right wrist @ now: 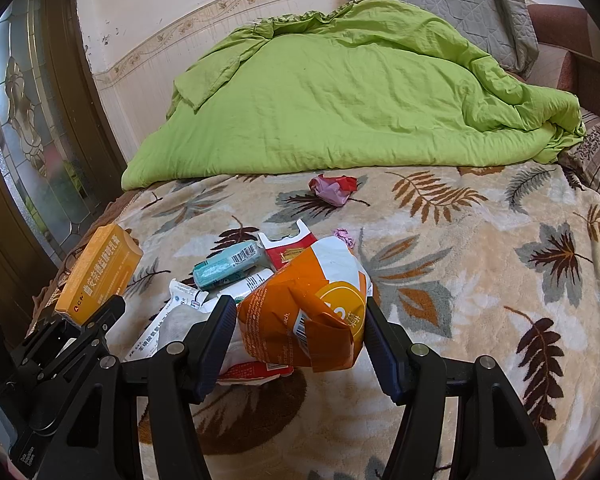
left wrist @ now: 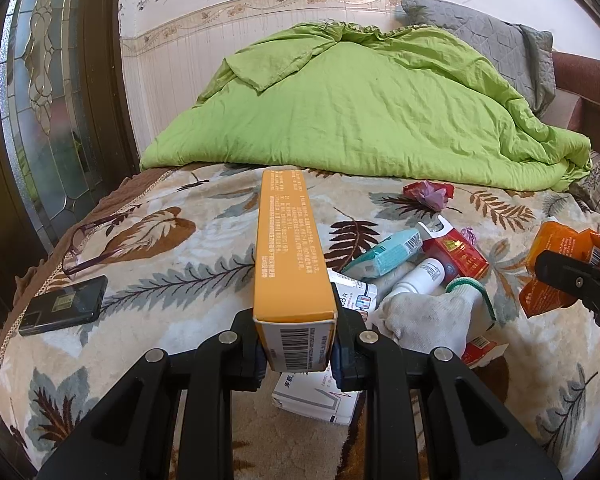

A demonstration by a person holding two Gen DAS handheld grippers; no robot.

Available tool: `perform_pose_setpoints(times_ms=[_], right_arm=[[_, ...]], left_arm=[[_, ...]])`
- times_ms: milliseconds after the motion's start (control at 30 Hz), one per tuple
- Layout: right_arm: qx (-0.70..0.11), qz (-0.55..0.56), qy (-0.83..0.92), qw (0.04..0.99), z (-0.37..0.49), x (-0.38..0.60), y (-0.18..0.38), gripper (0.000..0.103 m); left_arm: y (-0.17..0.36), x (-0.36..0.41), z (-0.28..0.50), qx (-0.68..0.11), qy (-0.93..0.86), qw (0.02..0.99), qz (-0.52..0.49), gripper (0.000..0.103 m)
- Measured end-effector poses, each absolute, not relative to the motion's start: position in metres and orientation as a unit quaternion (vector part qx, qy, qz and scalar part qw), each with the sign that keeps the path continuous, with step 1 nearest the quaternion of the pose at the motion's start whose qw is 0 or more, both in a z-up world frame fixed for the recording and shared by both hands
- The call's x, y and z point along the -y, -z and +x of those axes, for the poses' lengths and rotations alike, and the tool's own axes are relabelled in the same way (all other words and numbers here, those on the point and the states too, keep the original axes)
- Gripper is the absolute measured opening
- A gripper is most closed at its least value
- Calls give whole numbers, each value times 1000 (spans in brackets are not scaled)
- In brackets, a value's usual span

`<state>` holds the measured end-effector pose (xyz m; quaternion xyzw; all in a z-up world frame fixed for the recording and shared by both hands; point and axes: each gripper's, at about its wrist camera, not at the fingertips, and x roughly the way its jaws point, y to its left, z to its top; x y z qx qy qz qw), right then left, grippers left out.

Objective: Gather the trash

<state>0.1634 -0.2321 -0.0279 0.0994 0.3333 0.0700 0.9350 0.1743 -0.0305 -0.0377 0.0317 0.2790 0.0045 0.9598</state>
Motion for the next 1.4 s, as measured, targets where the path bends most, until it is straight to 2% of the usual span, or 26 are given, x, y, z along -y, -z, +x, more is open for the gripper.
perform_pose_setpoints(times_ms=[467, 900, 1167, 1400], right_arm=[[-331, 112, -62, 935, 162, 237, 26, 67], [-321, 140, -27, 936, 140, 257, 16, 67], [-309, 141, -17, 941, 105, 266, 9, 67], [-314, 185, -26, 931, 60, 287, 8, 67]], left_arm=[[26, 30, 164, -257, 43, 966, 1, 23], [21, 47, 136, -244, 98, 965, 17, 23], [20, 74, 102, -245, 147, 958, 42, 23], [16, 101, 68, -251, 191, 947, 54, 23]])
